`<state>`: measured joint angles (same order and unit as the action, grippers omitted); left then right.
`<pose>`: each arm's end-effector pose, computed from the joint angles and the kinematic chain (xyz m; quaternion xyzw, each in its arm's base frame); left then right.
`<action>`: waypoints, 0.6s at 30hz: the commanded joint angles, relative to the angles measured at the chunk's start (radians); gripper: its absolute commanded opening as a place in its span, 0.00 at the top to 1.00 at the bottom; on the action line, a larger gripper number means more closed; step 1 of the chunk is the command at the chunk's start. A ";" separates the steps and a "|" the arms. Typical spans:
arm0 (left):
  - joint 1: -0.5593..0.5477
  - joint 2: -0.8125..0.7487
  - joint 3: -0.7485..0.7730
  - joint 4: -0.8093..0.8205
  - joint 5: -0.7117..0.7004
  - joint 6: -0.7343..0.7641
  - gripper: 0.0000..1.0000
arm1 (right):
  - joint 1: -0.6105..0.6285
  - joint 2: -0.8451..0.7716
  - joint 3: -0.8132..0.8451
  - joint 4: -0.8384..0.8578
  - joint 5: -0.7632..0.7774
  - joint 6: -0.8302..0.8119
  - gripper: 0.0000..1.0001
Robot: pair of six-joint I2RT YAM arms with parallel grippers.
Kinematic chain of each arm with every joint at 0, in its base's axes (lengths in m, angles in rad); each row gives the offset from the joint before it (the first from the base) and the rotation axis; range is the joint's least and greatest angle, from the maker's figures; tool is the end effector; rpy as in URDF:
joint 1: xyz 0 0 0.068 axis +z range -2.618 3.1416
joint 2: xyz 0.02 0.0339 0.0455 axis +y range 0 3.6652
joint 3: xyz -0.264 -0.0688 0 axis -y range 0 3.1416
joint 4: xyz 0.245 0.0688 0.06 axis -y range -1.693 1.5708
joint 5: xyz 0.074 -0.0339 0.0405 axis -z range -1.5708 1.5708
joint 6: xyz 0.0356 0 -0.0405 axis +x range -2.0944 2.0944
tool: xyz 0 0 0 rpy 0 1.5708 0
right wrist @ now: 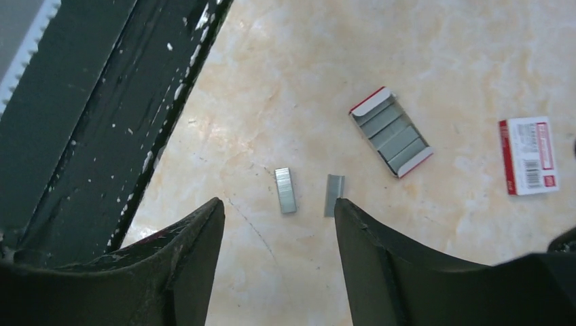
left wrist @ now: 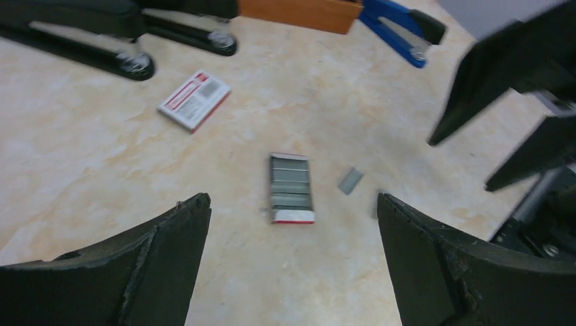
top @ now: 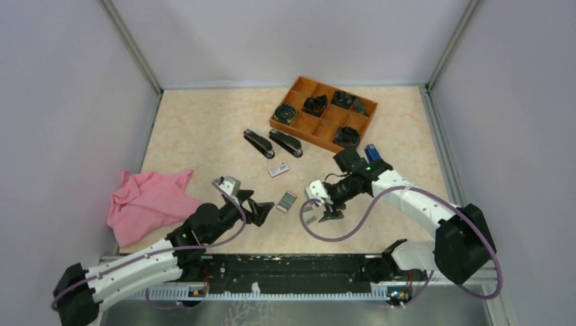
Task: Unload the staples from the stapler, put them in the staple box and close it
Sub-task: Pick up the staple from the center of the board.
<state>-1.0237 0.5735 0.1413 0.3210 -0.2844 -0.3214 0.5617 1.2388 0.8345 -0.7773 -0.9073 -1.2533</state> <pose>0.0883 -0.1258 0.1966 0.1651 0.7253 -0.3285 0.5821 0.1706 0.1405 0.2331 -0.7471 0.4762 0.3456 0.3093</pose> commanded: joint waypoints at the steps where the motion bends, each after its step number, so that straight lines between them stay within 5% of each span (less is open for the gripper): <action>1: 0.187 0.035 0.011 -0.086 0.115 -0.091 0.04 | 0.100 0.067 0.061 -0.003 0.149 -0.062 0.42; 7: 0.352 0.158 0.040 -0.054 0.246 -0.104 0.18 | 0.236 0.162 0.067 0.100 0.305 0.042 0.50; 12: 0.371 0.239 0.042 -0.028 0.276 -0.104 0.31 | 0.304 0.229 0.069 0.169 0.406 0.125 0.55; 18: 0.375 0.255 0.019 -0.004 0.301 -0.113 0.32 | 0.343 0.279 0.069 0.196 0.486 0.153 0.58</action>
<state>-0.6582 0.8268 0.1539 0.2684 -0.0231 -0.4232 0.8814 1.4960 0.8539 -0.6254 -0.4885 -1.1370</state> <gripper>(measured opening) 0.681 0.427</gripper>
